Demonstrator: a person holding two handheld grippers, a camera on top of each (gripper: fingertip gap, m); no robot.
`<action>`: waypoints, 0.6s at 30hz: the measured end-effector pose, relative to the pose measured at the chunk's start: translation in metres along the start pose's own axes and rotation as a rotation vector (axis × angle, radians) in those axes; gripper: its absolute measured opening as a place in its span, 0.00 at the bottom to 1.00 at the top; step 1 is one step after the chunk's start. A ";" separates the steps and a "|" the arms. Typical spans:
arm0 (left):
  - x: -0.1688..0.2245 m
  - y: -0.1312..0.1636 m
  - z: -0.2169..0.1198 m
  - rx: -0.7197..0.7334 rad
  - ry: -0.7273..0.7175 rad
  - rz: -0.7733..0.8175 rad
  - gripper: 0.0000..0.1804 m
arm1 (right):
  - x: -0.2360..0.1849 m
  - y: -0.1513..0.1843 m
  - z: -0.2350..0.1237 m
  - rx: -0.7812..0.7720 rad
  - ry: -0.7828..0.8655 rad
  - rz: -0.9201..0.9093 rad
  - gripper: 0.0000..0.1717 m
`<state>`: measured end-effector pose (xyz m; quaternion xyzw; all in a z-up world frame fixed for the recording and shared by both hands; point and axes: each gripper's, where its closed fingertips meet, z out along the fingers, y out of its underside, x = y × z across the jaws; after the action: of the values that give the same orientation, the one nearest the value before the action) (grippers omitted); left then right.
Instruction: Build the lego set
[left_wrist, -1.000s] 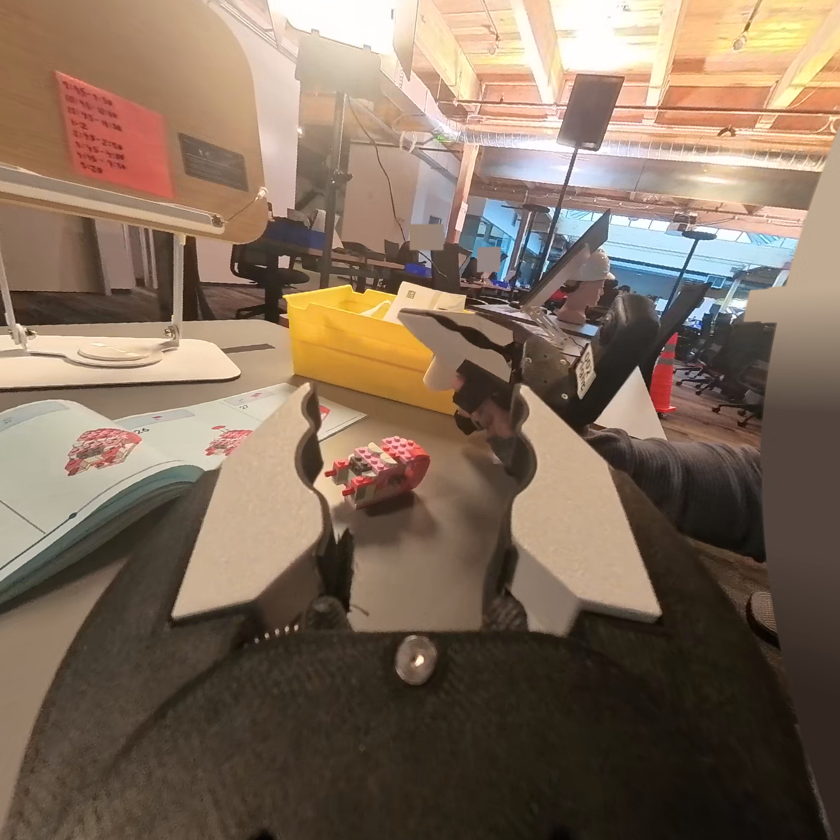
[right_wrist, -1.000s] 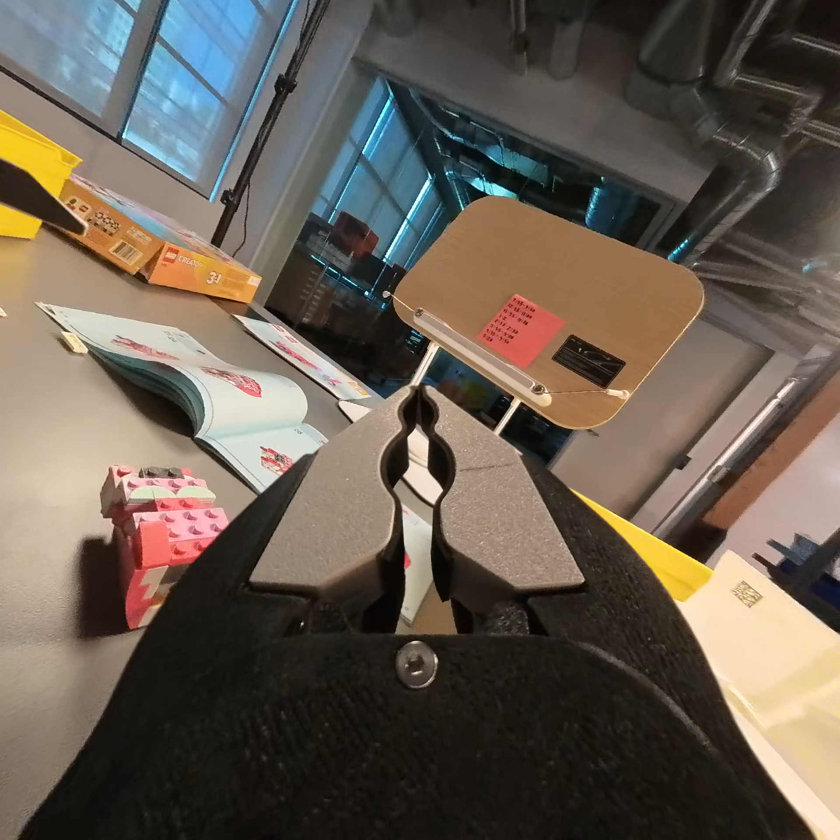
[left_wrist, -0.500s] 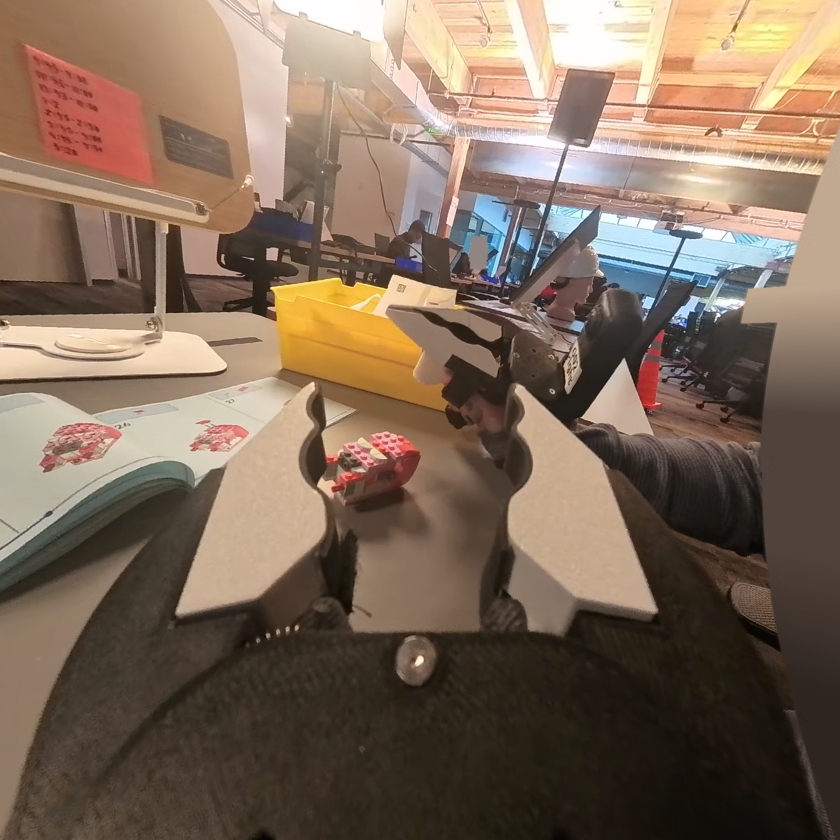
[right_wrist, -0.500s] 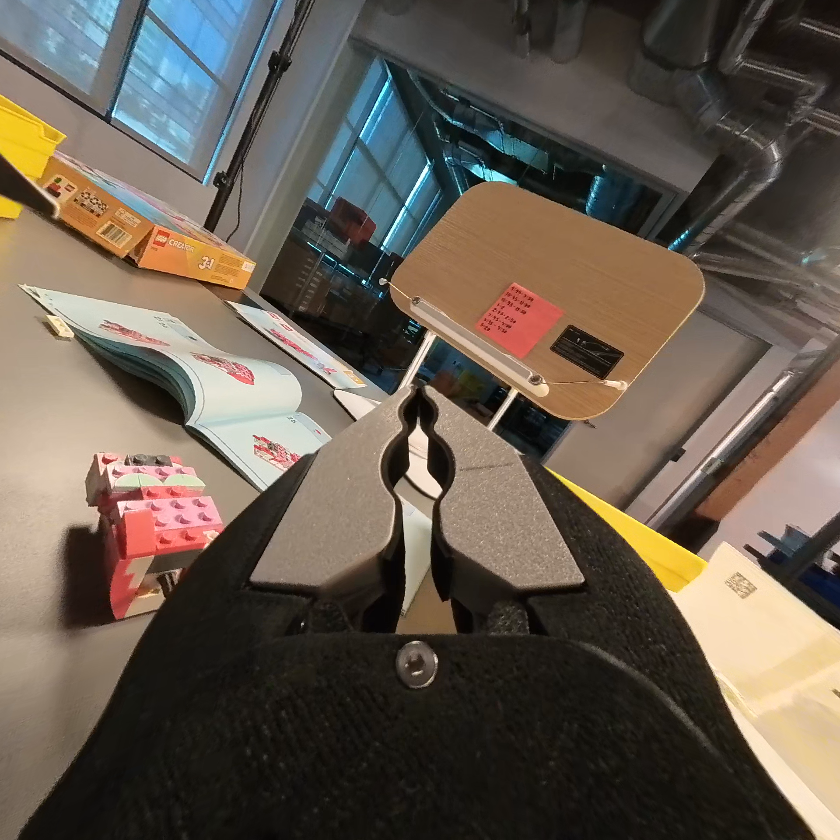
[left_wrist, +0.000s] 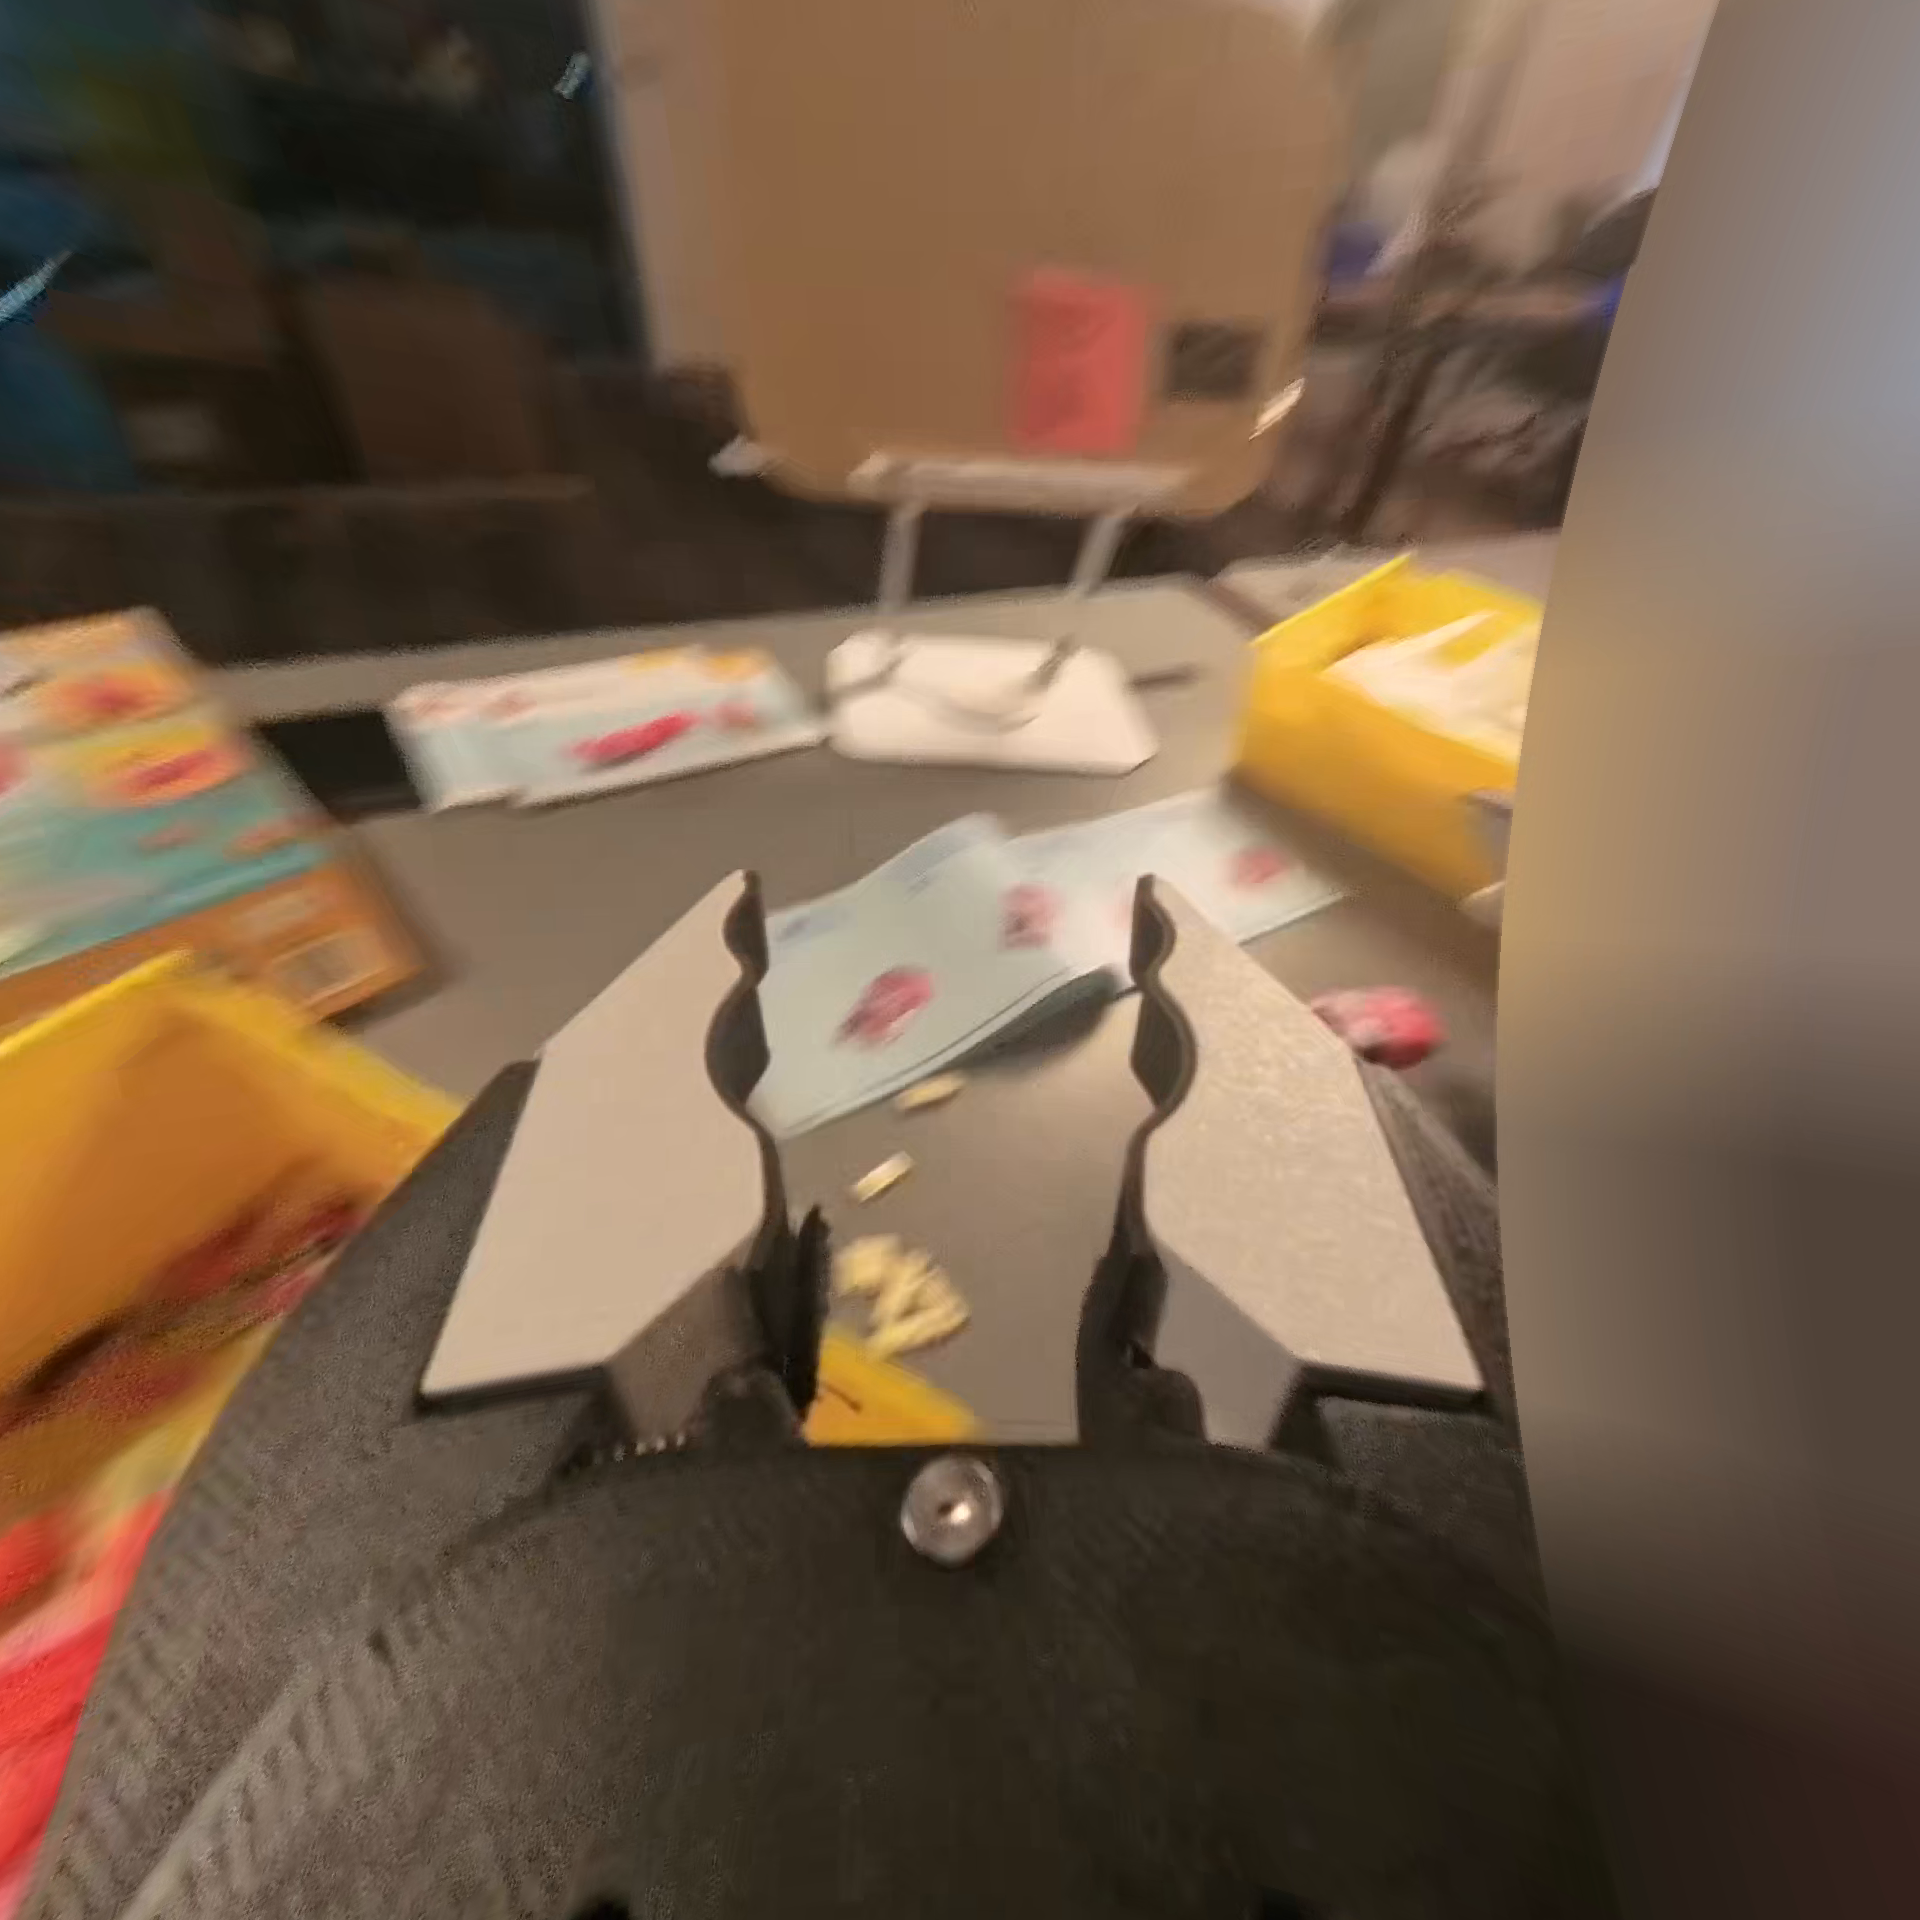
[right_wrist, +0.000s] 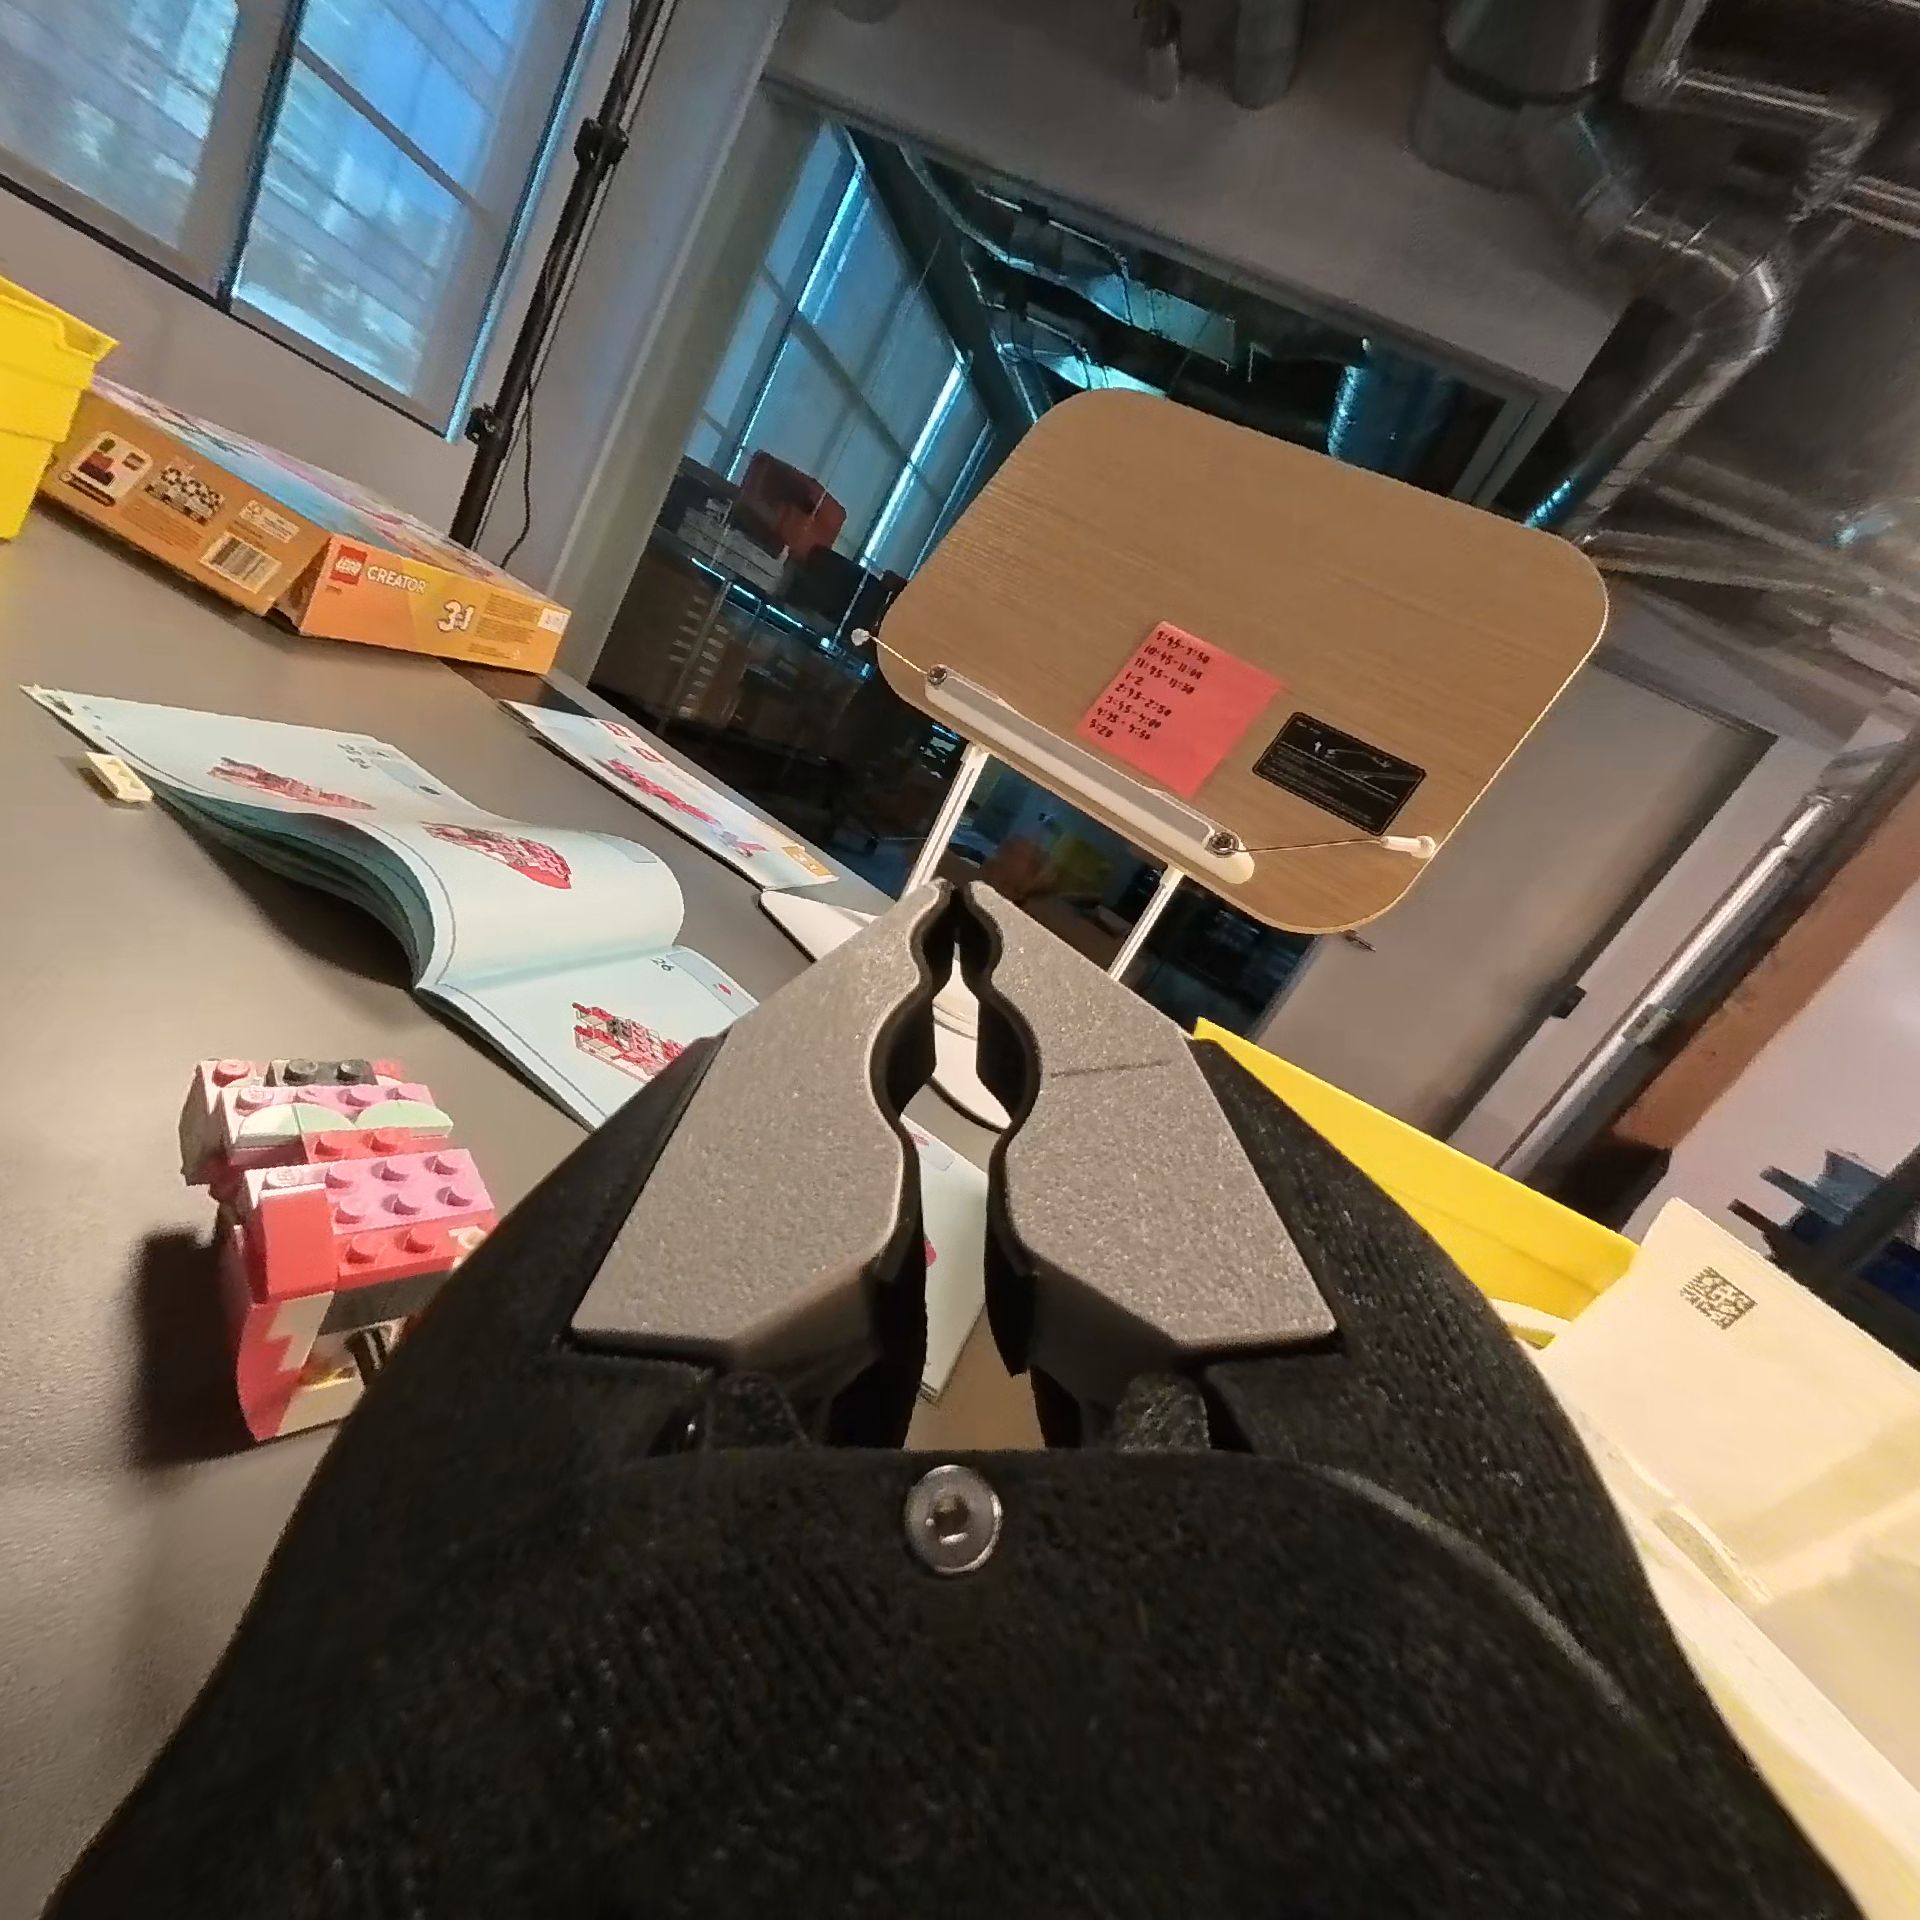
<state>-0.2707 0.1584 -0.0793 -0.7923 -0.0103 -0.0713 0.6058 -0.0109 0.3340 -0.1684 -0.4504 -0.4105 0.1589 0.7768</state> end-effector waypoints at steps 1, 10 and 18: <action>-0.027 0.009 -0.003 -0.094 -0.060 0.007 0.37 | 0.000 0.000 0.000 0.000 -0.001 0.002 0.00; -0.166 0.139 0.001 -0.799 -0.136 -0.056 0.11 | -0.002 0.000 0.001 0.000 -0.014 0.008 0.00; -0.183 0.170 0.004 -0.918 -0.043 0.159 0.05 | -0.004 0.002 0.003 -0.007 -0.023 0.013 0.00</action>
<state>-0.4336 0.1303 -0.2659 -0.9781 0.0703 -0.0054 0.1957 -0.0150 0.3343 -0.1714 -0.4538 -0.4170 0.1678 0.7694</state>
